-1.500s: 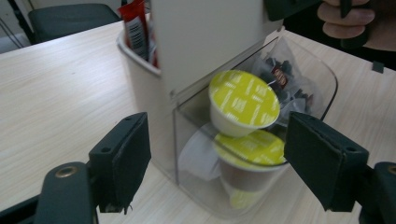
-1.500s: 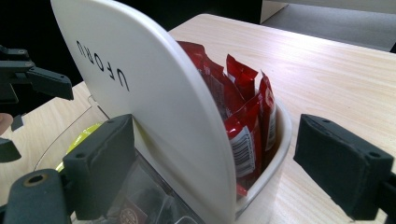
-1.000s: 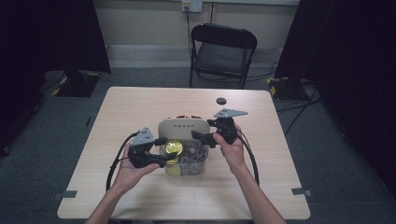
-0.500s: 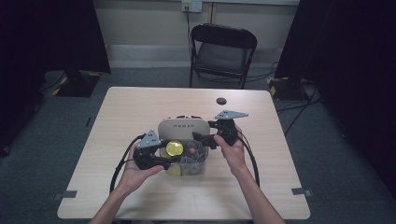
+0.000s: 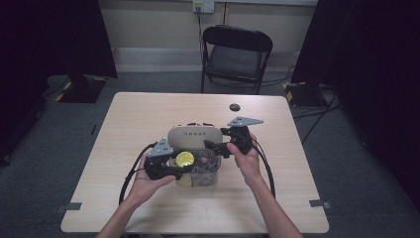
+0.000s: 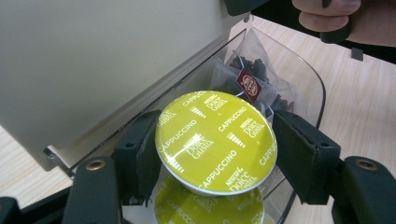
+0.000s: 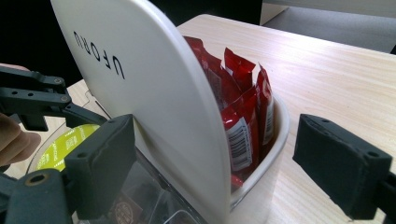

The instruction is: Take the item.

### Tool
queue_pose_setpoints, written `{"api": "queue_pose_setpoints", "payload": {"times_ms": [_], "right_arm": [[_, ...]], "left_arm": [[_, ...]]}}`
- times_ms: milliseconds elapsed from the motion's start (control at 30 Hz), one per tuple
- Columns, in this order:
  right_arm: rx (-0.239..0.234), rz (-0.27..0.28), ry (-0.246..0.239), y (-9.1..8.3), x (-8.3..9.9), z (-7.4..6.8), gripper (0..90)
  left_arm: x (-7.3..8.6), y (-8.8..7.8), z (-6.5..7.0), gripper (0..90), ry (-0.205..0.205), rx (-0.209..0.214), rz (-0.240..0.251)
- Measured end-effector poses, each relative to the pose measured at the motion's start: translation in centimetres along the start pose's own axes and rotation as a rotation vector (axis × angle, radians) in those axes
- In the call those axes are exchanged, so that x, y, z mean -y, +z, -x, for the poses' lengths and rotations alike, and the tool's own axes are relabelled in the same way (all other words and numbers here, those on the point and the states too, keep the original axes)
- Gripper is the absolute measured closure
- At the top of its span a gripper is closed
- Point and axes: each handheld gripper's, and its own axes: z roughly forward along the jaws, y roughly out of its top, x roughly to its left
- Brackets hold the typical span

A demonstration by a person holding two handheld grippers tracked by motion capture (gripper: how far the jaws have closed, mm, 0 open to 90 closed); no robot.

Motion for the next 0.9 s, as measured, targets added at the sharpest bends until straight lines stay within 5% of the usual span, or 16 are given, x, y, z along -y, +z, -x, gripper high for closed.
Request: {"api": "queue_pose_setpoints", "payload": {"times_ms": [900], "right_arm": [[0.005, 0.003, 0.003, -0.13, 0.14, -0.03, 13.3]], "left_arm": [[-0.15, -0.26, 0.18, 37.6, 0.007, 0.007, 0.000]]}}
